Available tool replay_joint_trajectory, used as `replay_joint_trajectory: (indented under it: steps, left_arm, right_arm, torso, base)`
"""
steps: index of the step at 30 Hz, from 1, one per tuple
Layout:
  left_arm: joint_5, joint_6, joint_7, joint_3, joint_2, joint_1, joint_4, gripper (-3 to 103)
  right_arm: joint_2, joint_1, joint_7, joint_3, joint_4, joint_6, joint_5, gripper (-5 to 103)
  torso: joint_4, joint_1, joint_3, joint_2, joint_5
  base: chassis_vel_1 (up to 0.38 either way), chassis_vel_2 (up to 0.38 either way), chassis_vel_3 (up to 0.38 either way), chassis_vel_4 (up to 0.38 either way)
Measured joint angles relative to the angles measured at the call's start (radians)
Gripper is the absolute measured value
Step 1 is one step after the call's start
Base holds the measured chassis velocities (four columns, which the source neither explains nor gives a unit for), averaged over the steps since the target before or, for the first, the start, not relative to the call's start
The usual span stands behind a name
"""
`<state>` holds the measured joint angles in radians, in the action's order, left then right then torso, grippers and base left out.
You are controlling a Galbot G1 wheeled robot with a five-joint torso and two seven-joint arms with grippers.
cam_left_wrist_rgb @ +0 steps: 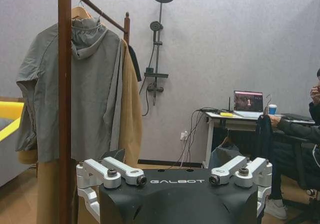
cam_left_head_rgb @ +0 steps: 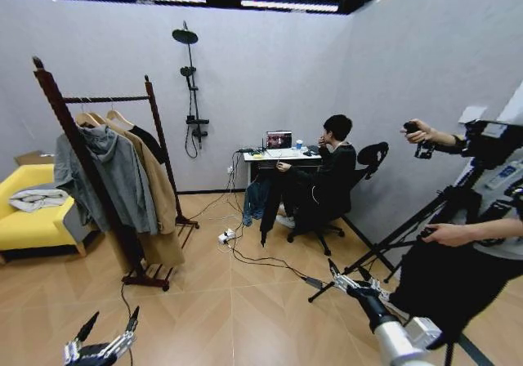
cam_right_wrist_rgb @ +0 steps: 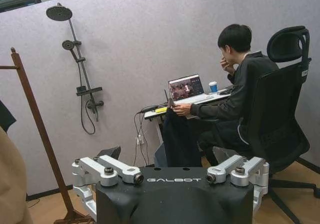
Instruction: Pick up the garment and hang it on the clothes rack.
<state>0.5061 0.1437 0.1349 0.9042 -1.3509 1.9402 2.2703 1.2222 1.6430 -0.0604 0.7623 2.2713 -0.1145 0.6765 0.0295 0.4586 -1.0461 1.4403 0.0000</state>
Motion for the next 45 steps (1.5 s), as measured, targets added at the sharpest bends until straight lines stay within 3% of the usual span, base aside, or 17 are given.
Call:
replay_joint_trajectory:
  steps: [25,45]
  left_arm:
    - [0.0,0.0,0.0,0.0,0.0,0.0,0.0,100]
    - [0.0,0.0,0.0,0.0,0.0,0.0,0.0,100]
  right_arm:
    - [0.021,0.004,0.005,0.001,0.019,0.015,-0.011,100]
    - [0.009,-0.006,0.011,-0.004,0.007,0.03,-0.013,100]
  torso:
    - [0.0002,0.0,0.0,0.0,0.0002]
    - [0.0,0.0,0.0,0.0,0.0001]
  base:
    - [-0.006,0.007,0.007,-0.009]
    - [-0.227,0.229,0.234,-0.231]
